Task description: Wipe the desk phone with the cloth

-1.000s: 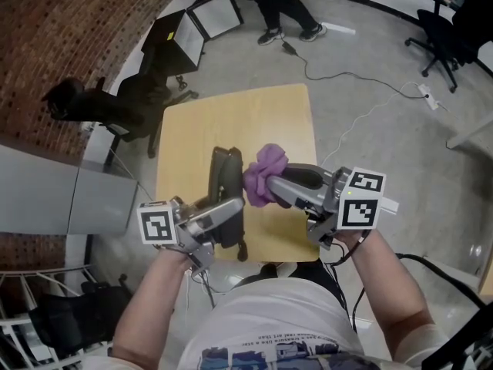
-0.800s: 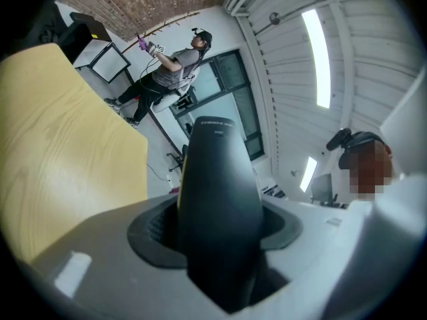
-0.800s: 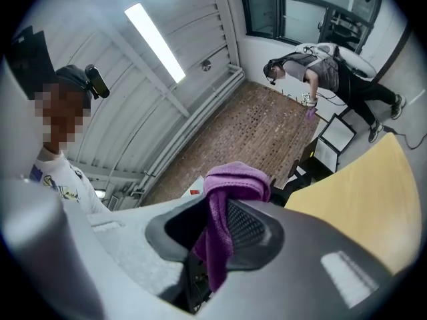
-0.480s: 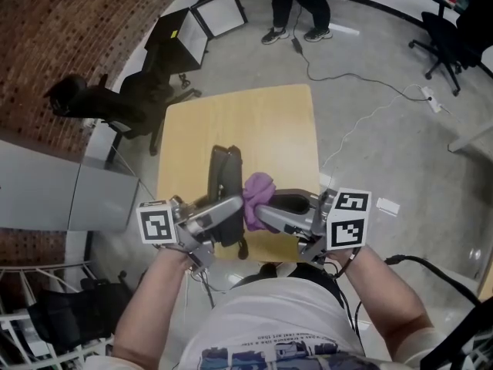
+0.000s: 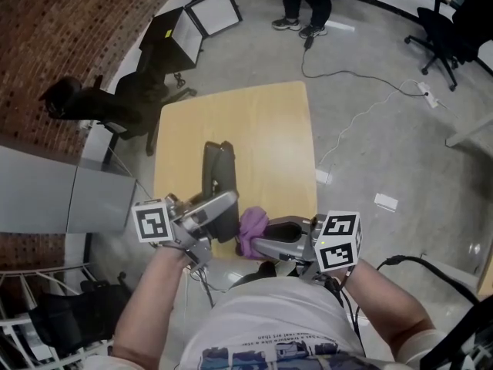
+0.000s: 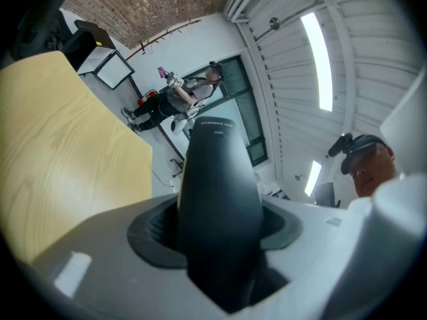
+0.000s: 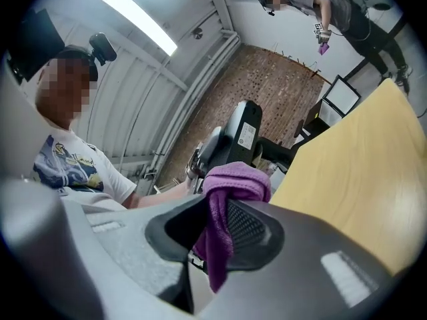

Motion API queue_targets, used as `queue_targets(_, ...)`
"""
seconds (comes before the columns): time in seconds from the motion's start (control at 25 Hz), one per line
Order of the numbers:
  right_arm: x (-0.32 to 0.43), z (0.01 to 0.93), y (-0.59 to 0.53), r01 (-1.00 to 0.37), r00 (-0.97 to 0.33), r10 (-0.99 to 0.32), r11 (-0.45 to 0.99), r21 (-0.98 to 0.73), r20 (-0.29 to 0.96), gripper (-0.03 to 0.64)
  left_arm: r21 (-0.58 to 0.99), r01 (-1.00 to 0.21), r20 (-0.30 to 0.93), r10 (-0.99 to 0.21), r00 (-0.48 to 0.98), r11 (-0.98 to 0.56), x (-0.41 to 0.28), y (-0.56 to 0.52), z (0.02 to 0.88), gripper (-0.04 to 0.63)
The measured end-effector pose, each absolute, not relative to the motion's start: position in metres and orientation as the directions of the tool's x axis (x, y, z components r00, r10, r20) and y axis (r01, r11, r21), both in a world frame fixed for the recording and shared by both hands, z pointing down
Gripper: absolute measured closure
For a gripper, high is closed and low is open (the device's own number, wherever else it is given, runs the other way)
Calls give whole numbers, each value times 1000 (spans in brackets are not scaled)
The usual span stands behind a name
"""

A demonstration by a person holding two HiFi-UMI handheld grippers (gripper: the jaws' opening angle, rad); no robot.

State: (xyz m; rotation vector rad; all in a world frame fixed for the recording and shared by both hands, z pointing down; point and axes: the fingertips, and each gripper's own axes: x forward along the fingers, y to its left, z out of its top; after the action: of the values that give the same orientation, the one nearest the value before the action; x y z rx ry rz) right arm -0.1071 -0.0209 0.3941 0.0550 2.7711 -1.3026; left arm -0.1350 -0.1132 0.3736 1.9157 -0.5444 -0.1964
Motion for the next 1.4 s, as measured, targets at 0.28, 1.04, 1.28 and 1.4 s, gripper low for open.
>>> queue_targets(0.28,-94,395,-39,-2,-997,-59,665,-747,-50,525,911,-261,105,-433,895,-318,-127,-109,373,308)
queue_targets(1.04,-106,414,-23,26,-997,-45,603,-797,-67,525,913,-285,123,-469,874,-291,-130,-109,385,308)
queue_targets(1.28,-109,421,-10,19,-999,-11,615,-788,-33,525,902,-353,194,-500,844,-247,-141,-108,406,308)
queue_targets(1.4,-108,412,-3,19,-1000,8,632,-775,-18,525,886,-391,225,-504,834,-251,-144,-107,410,308)
